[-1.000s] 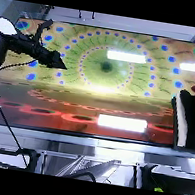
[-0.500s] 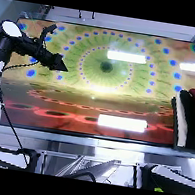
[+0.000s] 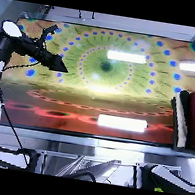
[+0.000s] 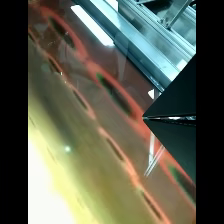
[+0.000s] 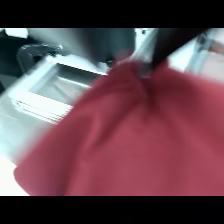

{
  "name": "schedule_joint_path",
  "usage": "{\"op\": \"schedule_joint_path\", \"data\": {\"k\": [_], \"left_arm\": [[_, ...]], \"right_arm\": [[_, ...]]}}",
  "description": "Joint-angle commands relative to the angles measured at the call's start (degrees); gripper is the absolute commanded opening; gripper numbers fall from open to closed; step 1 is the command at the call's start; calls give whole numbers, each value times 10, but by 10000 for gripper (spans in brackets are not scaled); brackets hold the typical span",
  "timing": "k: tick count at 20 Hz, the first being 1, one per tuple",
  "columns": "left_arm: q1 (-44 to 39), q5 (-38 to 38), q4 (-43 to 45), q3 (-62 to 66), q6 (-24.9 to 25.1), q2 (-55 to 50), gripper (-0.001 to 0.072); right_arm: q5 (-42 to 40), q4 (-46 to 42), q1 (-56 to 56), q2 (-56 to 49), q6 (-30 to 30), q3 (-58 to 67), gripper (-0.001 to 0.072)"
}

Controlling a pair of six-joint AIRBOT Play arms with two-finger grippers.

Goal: Fold the shirts.

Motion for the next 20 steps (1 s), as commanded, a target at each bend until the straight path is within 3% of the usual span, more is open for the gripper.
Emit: {"op": "schedule_joint_path", "data": {"k": [1, 3, 5, 6, 7, 8, 10, 11, 15, 20], "left_arm": [[1, 4, 0, 0, 5, 0, 14], [2, 4, 0, 0, 5, 0, 14], [2, 4, -1, 0, 5, 0, 14], [2, 4, -2, 5, 5, 0, 14], [4, 4, -11, 13, 5, 0, 14], [9, 1, -43, 24, 5, 0, 14], [26, 5, -142, 19, 5, 17, 14], [33, 12, -172, -3, 5, 38, 14], [29, 34, -174, -185, 37, 176, 14], [14, 113, -171, -487, 74, 410, 14]], "right_arm": [[-2, -33, 7, -10, -2, -15, 705], [2, -33, 10, -12, 0, 1, 704], [1, 20, 10, -20, 17, 55, 678], [-4, 76, 10, -25, 24, 90, 438], [-19, 147, 10, -28, 27, 120, 138], [-52, 236, 10, -26, 27, 140, 29], [-125, 392, 16, -9, 21, 148, 15], [-148, 418, 35, 2, 7, 148, 15], [-198, 371, 205, 71, -30, 98, 14], [-303, 353, 459, 215, -38, -165, 14]]}}
